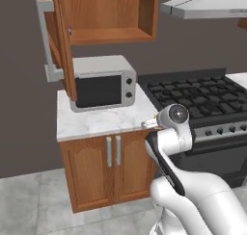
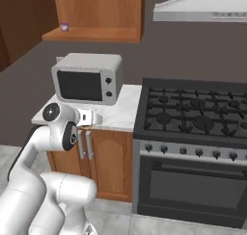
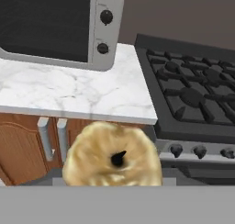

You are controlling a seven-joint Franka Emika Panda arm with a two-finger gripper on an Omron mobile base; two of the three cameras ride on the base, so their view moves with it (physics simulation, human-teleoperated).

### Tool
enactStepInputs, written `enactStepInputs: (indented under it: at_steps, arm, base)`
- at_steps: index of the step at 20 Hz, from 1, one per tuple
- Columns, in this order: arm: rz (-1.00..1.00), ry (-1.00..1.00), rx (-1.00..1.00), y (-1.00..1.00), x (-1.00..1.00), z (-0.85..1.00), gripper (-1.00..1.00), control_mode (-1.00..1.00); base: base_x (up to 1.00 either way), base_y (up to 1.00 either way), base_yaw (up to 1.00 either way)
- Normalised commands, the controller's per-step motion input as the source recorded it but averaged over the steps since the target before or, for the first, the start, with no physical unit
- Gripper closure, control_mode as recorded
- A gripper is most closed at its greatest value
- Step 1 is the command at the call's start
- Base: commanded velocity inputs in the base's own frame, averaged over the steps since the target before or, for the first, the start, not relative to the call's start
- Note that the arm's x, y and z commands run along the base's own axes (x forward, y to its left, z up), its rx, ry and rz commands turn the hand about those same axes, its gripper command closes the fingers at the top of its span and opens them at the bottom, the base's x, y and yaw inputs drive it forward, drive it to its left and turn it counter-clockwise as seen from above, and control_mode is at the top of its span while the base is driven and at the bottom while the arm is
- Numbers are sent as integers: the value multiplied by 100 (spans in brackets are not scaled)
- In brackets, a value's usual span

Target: Pick the candle and candle from the dining table and place them in the open cabinet. Close the cabinet after placing the objects.

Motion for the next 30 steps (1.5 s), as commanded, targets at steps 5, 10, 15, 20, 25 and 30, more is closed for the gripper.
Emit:
enactStepInputs:
  at_steps: [5, 10, 15, 20, 25, 30]
  arm:
    - [0, 0, 0, 0, 0, 0, 100, 100]
    - [0, 0, 0, 0, 0, 0, 100, 100]
    - [0, 0, 0, 0, 0, 0, 100, 100]
    - [0, 0, 0, 0, 0, 0, 100, 100]
    - [0, 0, 0, 0, 0, 0, 100, 100]
    - [0, 0, 0, 0, 0, 0, 100, 100]
  base:
    - [45, 38, 0]
    - [40, 34, 0]
    - [45, 25, 0]
    - [42, 20, 0]
    - [39, 20, 0]
    - [37, 19, 0]
